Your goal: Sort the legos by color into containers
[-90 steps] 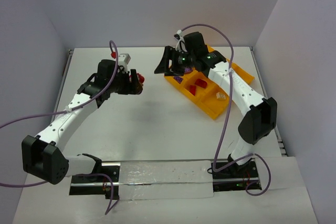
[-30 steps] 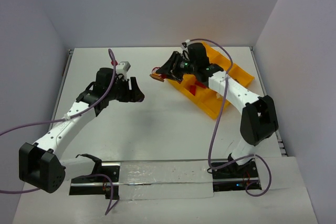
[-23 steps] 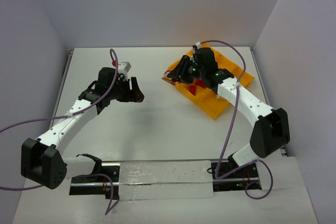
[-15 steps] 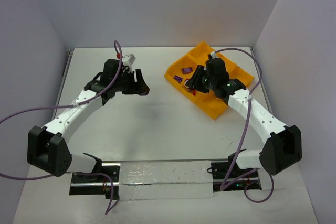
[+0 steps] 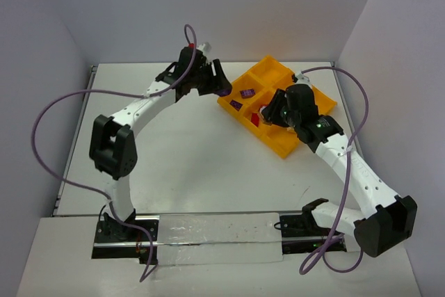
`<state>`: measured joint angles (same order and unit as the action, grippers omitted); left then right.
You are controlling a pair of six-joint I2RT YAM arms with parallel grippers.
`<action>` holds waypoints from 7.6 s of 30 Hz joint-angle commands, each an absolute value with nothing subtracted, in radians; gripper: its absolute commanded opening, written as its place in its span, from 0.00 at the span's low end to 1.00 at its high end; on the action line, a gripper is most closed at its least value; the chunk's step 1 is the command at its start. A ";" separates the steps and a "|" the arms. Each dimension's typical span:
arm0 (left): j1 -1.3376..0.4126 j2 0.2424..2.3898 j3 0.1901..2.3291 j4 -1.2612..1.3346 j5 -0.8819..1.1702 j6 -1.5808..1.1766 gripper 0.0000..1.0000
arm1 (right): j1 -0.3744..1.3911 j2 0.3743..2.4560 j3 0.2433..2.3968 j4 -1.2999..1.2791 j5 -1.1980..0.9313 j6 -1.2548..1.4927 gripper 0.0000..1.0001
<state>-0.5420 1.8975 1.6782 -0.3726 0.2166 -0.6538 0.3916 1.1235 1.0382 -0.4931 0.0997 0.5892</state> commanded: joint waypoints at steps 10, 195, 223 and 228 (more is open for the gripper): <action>-0.566 2.332 2.211 -0.387 0.153 -0.758 0.12 | 0.383 1.019 1.058 -0.584 0.176 0.562 0.00; -0.393 1.318 0.629 0.905 0.867 -1.319 0.00 | 0.304 1.561 1.289 0.048 -0.729 0.885 0.00; -0.402 1.203 0.897 -0.051 0.414 -0.874 0.00 | 0.206 1.703 1.431 -0.537 0.041 0.387 0.35; -0.402 1.189 0.902 -0.060 0.422 -0.862 0.00 | 0.207 1.713 1.451 -0.543 0.048 0.391 0.61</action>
<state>-0.3988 1.2243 0.8829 -0.0483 0.4286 -0.8921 0.2066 1.7088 1.3792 -0.5450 0.0219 0.3946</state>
